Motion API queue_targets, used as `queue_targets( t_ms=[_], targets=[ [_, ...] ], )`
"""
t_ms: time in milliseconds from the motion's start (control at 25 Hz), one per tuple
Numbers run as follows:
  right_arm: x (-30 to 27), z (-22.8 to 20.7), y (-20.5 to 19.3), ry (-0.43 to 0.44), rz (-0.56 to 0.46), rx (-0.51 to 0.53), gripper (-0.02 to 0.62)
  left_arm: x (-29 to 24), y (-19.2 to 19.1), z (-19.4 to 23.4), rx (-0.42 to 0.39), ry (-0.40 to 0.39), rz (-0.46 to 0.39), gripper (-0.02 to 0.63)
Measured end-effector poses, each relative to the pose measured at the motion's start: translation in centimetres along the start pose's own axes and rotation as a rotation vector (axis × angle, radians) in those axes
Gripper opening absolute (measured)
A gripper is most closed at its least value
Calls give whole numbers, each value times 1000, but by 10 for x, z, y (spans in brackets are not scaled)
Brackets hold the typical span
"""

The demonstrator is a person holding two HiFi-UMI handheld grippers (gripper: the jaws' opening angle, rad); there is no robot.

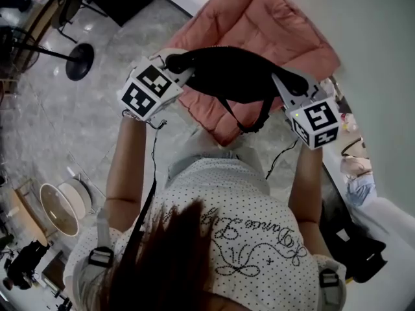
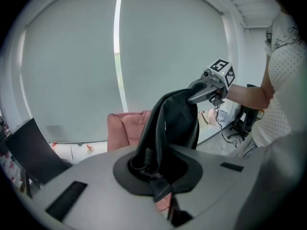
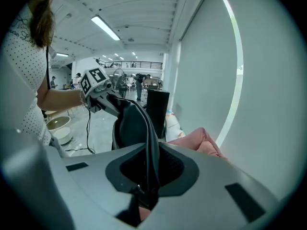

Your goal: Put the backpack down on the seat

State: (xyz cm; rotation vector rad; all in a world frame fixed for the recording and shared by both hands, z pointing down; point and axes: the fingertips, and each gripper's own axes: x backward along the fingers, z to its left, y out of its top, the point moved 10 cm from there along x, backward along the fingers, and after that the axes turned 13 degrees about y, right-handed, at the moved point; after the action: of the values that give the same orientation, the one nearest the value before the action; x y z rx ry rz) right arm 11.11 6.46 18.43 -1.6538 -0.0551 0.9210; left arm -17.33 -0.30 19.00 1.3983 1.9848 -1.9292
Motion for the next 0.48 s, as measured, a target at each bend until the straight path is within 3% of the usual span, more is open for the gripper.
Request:
queue_targets(
  t_ms=[240,480],
  targets=[
    [-14,-23,1,7,-9,-49,52,-19,9,21,-25,1,18,15],
    [-25,-48,-1,35,-8,-55,52,-36,9,29,11,19,31,15]
  ],
)
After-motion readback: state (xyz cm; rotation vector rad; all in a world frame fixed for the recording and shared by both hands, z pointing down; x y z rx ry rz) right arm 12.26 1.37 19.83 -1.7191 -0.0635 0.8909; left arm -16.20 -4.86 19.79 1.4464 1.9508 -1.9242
